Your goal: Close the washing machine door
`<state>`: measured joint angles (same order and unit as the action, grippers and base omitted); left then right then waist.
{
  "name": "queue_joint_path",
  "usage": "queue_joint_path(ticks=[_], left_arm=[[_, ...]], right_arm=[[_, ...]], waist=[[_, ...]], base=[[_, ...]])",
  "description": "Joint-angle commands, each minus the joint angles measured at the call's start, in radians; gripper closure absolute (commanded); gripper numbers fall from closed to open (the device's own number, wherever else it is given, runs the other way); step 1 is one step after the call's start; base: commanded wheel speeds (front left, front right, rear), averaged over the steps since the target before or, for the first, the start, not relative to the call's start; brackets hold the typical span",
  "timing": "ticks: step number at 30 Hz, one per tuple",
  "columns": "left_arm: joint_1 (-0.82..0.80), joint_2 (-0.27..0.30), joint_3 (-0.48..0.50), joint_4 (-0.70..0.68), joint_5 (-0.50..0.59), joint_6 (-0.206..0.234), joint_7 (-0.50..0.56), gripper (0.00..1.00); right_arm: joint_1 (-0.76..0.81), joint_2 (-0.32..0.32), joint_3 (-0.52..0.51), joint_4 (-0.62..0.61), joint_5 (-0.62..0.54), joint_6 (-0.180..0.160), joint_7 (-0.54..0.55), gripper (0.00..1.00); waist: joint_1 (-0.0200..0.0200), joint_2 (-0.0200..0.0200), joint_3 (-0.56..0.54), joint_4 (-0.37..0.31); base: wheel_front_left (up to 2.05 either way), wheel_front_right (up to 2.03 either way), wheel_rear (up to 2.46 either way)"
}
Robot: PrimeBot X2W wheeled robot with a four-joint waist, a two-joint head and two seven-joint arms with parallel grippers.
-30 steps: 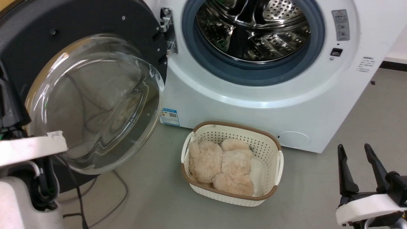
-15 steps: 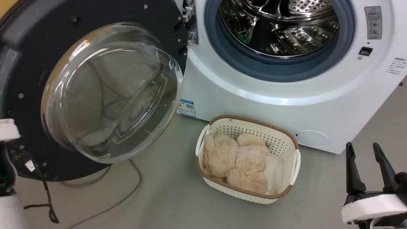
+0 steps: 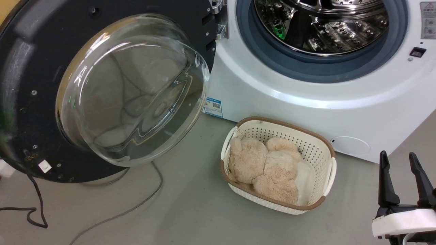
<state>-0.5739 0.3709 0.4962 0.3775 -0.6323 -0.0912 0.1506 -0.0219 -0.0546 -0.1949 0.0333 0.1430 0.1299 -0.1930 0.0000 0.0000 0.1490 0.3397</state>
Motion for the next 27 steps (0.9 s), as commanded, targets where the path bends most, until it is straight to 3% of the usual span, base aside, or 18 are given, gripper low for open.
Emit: queue_joint_path(ticks=[1, 6, 15, 27], left_arm=[[-0.027, 0.018, 0.008, 0.03, -0.036, -0.005, 0.042, 1.0], [-0.03, 0.062, -0.008, 0.094, -0.118, -0.013, 0.185, 1.0], [0.059, 0.142, -0.118, 0.083, -0.296, -0.026, 0.366, 1.0], [0.212, 0.208, -0.311, -0.096, -0.571, -0.039, 0.545, 1.0]], right_arm=[[-0.02, 0.003, -0.006, -0.001, 0.008, 0.001, -0.011, 0.0], [-0.026, 0.003, -0.013, 0.001, 0.012, 0.001, -0.021, 0.0], [-0.034, 0.004, -0.045, 0.006, 0.019, 0.001, -0.044, 0.0], [-0.015, 0.004, -0.077, 0.021, 0.031, 0.001, -0.069, 0.0]], waist=[[0.0, 0.0, 0.007, 0.006], [0.0, 0.0, 0.021, 0.013], [0.0, 0.0, 0.043, 0.04], [0.0, 0.0, 0.027, 0.11]], base=[[0.0, 0.0, 0.0], [0.0, 0.0, 0.0], [0.0, 0.0, 0.0], [0.0, 0.0, 0.0]])
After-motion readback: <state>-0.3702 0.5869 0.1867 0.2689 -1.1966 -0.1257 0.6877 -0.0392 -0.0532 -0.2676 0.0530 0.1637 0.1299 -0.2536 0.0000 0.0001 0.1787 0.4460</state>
